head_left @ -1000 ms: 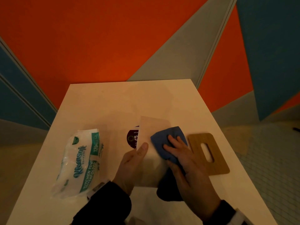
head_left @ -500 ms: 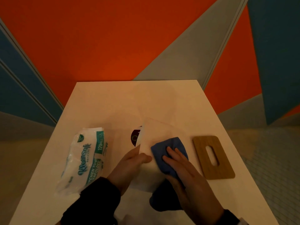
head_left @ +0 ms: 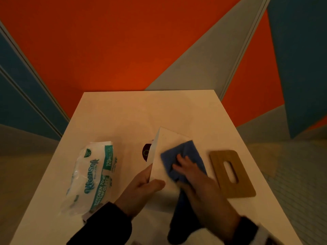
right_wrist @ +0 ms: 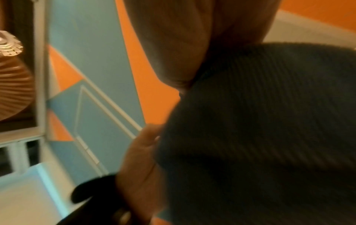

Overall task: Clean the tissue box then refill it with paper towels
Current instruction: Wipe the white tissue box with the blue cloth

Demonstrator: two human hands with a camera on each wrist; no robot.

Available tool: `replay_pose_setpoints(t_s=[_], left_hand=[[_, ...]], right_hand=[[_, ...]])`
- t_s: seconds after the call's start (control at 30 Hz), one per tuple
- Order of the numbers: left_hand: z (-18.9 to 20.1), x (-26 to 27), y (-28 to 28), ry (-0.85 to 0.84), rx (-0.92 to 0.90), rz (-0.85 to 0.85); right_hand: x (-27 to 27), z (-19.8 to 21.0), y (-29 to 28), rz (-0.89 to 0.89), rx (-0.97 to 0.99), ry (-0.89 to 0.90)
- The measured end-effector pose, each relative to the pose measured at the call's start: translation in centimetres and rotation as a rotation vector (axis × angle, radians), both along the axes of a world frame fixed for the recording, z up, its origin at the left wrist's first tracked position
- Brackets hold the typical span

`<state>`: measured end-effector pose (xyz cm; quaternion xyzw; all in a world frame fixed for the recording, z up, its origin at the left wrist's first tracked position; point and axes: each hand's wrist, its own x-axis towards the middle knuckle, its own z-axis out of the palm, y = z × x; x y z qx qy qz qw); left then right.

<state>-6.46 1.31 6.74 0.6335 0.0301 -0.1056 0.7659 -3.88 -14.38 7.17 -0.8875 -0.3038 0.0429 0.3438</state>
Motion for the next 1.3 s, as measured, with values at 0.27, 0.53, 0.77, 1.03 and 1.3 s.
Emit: replay_pose_setpoints(t_s=[0.27, 0.53, 0.77, 1.03, 1.3], left_hand=[[0.2, -0.3, -0.6, -0.023, 0.138, -0.046], [0.7, 0.0, 0.5, -0.068, 0.149, -0.103], [0.7, 0.2, 0.9, -0.087, 0.165, -0.136], [0.0, 0.2, 0.7, -0.089, 0.078, -0.02], [-0.5, -0.6, 0.6, -0.032, 0.1, -0.099]], right_hand=[[3.7, 1.2, -1.5, -0.171, 0.042, 0.122], [7.3, 2.8, 0.6, -0.213, 0.017, 0.143], [5.6, 2.9, 2.1, -0.044, 0.146, 0.223], [-0.7, 0.4, 1.6, 0.273, 0.081, 0.136], [0.8, -1.3, -2.0, 0.106, 0.102, 0.108]])
